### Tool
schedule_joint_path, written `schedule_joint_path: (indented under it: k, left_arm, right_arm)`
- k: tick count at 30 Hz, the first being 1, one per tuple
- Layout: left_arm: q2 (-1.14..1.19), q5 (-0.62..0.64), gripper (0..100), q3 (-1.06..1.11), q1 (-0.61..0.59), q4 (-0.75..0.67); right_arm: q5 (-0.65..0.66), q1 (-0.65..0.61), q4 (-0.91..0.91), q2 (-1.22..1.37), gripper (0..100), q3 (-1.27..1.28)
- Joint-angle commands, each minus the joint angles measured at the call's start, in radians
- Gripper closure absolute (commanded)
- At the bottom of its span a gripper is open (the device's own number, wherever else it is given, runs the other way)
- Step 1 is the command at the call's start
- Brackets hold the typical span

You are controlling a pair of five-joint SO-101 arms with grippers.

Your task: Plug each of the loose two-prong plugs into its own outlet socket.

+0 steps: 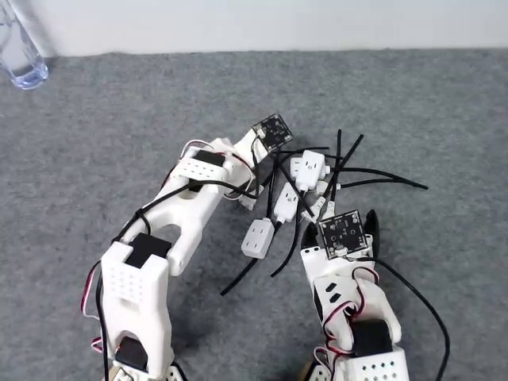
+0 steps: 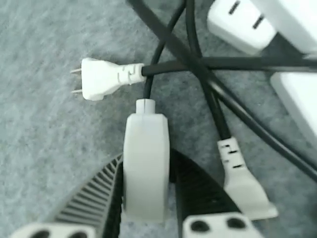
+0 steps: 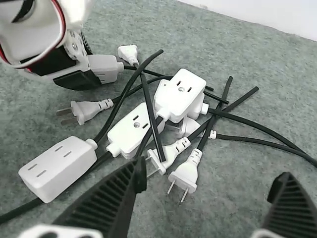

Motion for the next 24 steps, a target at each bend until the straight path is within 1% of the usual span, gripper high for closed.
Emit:
schedule_joint_path:
  k: [1, 4, 6, 10, 14, 16, 19, 22, 24]
  left_arm:
    - [-0.052, -0.003, 99, -0.010, -0.006, 0.046]
    - [-0.071, -0.003, 99, -0.010, -0.006, 0.052]
    - [-0.118, -0.003, 99, -0.010, -0.002, 0.103]
    - [-0.290, -0.003, 99, -0.007, 0.020, 0.305]
    - [-0.457, -0.005, 99, -0.010, -0.020, 0.511]
    - [-0.554, -0.021, 99, -0.010, -0.061, 0.586]
    - [-0.697, -0.080, 99, -0.010, -0.149, 0.678]
    - [-0.833, -0.087, 99, -0.008, -0.272, 0.712]
    - [-0.907, -0.089, 99, -0.005, -0.377, 0.712]
  right_arm:
    - [0.009, -0.008, 0.007, 0.002, 61.9, 0.017]
    - [0.009, -0.008, 0.007, 0.002, 61.9, 0.017]
    - [0.009, -0.007, 0.007, 0.002, 61.9, 0.017]
    - [0.009, -0.007, 0.007, 0.004, 61.9, 0.017]
    - [0.009, -0.007, 0.007, 0.004, 61.9, 0.017]
    - [0.009, -0.007, 0.007, 0.004, 61.9, 0.017]
    - [0.009, -0.007, 0.007, 0.004, 61.9, 0.017]
    - [0.009, -0.007, 0.013, 0.004, 61.9, 0.017]
    - [0.009, -0.007, 0.019, 0.004, 61.9, 0.017]
